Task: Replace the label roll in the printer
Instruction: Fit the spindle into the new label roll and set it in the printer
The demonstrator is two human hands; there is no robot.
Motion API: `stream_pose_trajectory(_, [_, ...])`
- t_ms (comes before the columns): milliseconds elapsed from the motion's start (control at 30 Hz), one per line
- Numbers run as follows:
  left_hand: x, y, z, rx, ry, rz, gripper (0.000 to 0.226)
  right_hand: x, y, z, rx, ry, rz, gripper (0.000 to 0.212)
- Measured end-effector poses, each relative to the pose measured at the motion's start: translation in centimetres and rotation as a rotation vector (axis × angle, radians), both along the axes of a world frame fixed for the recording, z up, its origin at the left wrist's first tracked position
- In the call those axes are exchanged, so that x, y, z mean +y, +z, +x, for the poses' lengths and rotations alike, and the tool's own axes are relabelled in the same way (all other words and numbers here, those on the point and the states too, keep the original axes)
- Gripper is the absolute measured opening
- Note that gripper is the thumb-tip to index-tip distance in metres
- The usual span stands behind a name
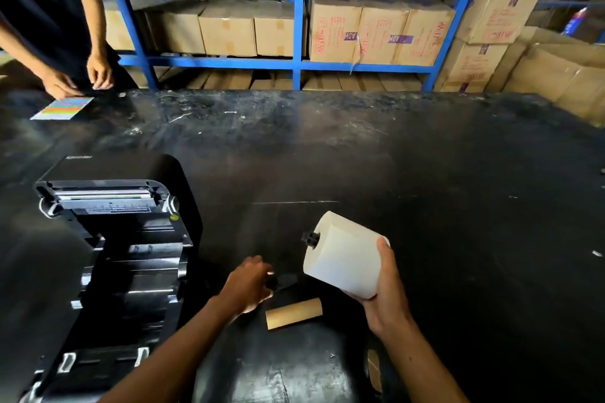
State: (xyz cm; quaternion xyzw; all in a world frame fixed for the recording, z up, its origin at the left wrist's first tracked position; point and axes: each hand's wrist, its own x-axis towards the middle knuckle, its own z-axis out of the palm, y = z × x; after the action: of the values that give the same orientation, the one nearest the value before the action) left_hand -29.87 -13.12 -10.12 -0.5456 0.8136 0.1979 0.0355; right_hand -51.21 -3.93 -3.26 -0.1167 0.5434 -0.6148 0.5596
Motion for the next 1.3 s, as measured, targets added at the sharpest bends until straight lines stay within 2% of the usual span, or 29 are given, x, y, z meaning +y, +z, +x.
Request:
stream_pose_trajectory(67, [-0.3,-0.2,0.1,0.02,0.015,-0.004,0.031,0.1,-0.2,0.1,0.007,0.003,-0.003,0.041])
stream_pose_trajectory(133, [-0.5,0.0,0.3,0.167,0.153,-0.016,0.008,0.2,-0.4,0.1,0.026,0.008,-0.008,0.039])
stream_pose_trajectory(233, [-0.1,1.5,-0.2,0.642,0.475,0.027,0.023,0.4,-0.5,0.1,0.05,0.01,-0.011,0.04])
stream_pose_trajectory(300, [0.6,3.3,-1.2,0.979,0.58,0.136,0.019,0.4,-0.5,0.4,0.059,0.008,-0.013,0.042])
stream_pose_trajectory(367, [1.6,5.1,-2.4,1.163,0.576,0.191,0.017,0.2,-0.4,0.7,0.07,0.008,-0.011,0.044])
stream_pose_trajectory(433, [2.6,6.4,-3.4,1.26,0.545,0.2,0.021,0.0,-0.3,1.2,0.072,0.009,-0.009,0.046])
stream_pose_trajectory(633, [5.6,8.5,-4.2,1.381,0.5,0.216,0.029,0.4,0.2,1.9,0.067,0.016,-0.015,0.047])
stream_pose_trajectory(900, [8.1,8.7,-3.2,1.352,0.42,0.066,0.031,1.9,1.5,2.0,0.153,0.047,-0.077,0.041])
stream_pose_trajectory(1300, [9.9,9.7,0.3,1.387,0.581,-0.011,0.023,2.9,3.4,4.9,0.3,0.166,-0.218,0.033])
